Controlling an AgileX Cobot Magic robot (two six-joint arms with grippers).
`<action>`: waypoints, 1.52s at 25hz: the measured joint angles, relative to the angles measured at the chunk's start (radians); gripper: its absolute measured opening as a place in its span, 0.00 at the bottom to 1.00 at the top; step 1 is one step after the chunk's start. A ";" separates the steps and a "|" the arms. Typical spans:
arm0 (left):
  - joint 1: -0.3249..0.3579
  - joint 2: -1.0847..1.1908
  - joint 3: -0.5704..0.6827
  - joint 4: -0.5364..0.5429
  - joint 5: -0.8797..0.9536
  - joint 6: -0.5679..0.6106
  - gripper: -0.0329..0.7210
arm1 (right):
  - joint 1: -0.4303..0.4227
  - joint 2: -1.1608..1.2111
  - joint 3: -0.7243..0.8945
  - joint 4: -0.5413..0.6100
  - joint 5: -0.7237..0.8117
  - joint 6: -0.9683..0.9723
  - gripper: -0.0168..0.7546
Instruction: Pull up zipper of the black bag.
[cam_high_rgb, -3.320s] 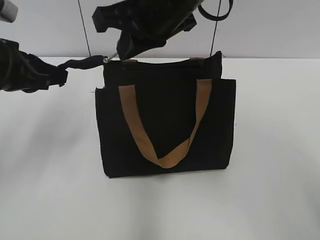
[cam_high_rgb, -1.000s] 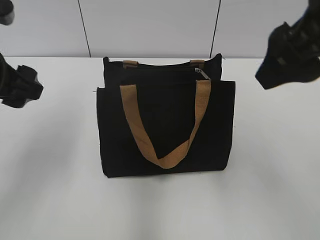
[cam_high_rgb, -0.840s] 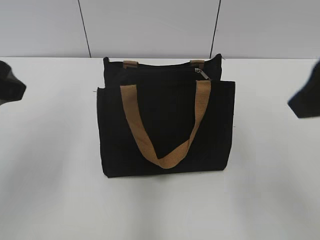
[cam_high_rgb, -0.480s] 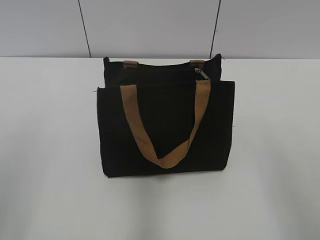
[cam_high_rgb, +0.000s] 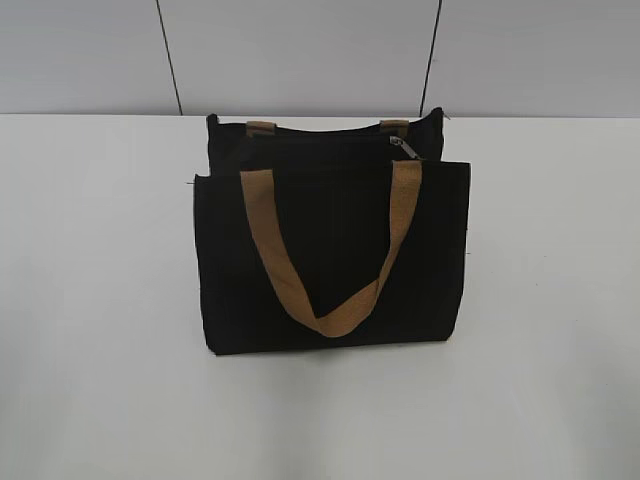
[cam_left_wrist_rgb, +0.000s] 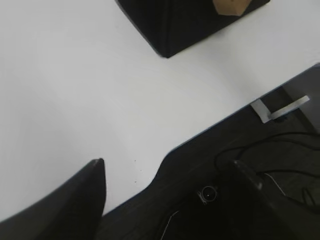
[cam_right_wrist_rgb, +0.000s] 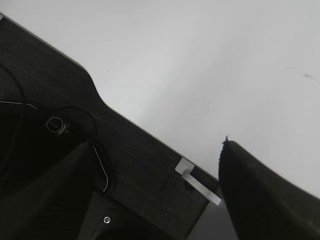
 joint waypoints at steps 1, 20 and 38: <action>0.000 -0.010 0.005 -0.011 -0.008 0.008 0.77 | 0.000 -0.014 0.006 0.013 -0.009 -0.017 0.78; 0.046 0.003 0.010 -0.033 -0.017 0.026 0.72 | -0.032 -0.036 0.050 0.100 -0.119 -0.083 0.78; 0.621 -0.321 0.010 -0.034 -0.017 0.026 0.69 | -0.644 -0.362 0.050 0.103 -0.121 -0.083 0.78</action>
